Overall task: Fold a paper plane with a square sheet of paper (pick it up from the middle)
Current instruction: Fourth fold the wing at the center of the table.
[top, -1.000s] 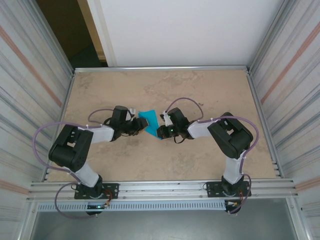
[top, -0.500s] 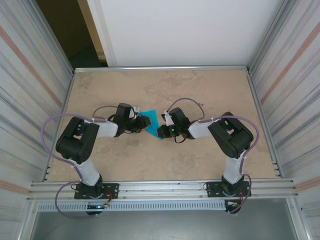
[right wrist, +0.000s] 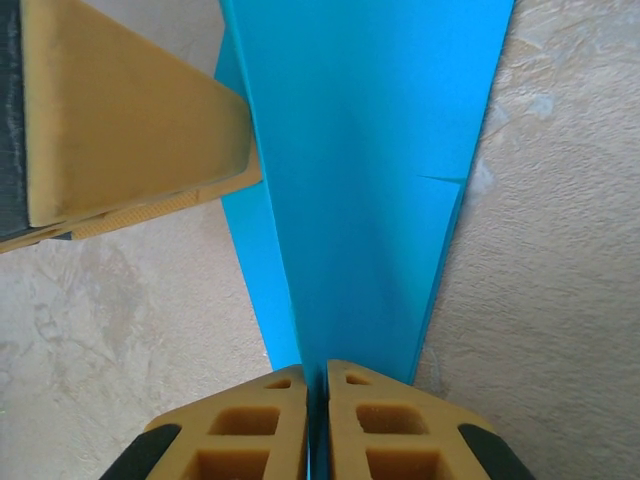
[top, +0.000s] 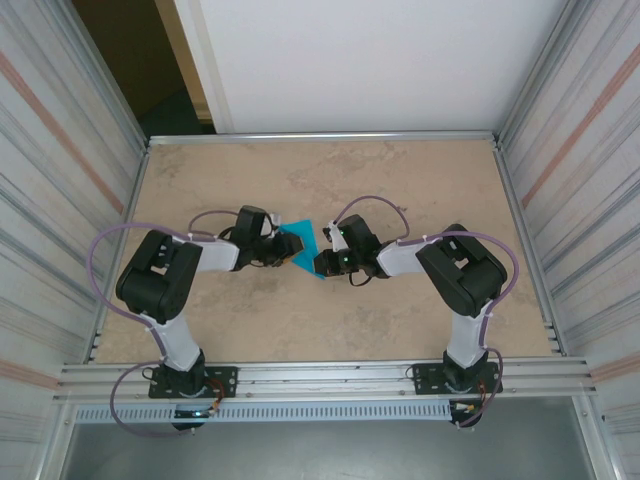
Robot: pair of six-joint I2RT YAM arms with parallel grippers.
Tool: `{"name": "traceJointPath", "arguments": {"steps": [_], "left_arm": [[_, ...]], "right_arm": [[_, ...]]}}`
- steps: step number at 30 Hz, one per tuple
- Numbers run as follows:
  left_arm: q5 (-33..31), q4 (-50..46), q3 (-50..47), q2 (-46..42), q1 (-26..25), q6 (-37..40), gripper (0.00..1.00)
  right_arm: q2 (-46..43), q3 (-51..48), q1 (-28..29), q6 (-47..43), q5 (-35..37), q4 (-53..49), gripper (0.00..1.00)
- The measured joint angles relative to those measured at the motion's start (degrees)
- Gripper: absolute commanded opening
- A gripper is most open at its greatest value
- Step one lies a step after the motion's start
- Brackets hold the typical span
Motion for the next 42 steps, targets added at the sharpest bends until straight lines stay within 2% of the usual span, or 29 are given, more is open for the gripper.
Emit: {"name": "traceJointPath", "arguments": {"steps": [5, 18, 32, 39, 42], "left_arm": [[-2.7, -7.3, 4.0, 0.7, -1.3, 1.5, 0.41], [-6.7, -21.0, 13.0, 4.0, -2.9, 2.6, 0.44], [-7.1, -23.2, 14.3, 4.6, -3.2, 2.8, 0.45], [-7.1, -23.3, 14.5, 4.7, -3.2, 2.8, 0.44], [-7.1, -23.4, 14.5, 4.7, -3.2, 2.7, 0.44]], "right_arm": [[-0.1, 0.0, -0.1, 0.3, -1.1, 0.3, 0.23], [-0.3, 0.1, -0.6, 2.0, -2.0, 0.2, 0.27], [-0.3, 1.3, -1.4, 3.3, -1.5, -2.6, 0.22], [-1.9, 1.2, -1.8, 4.5, 0.1, -3.2, 0.33], [-4.8, 0.9, -2.3, 4.5, 1.6, -3.6, 0.35]]}}
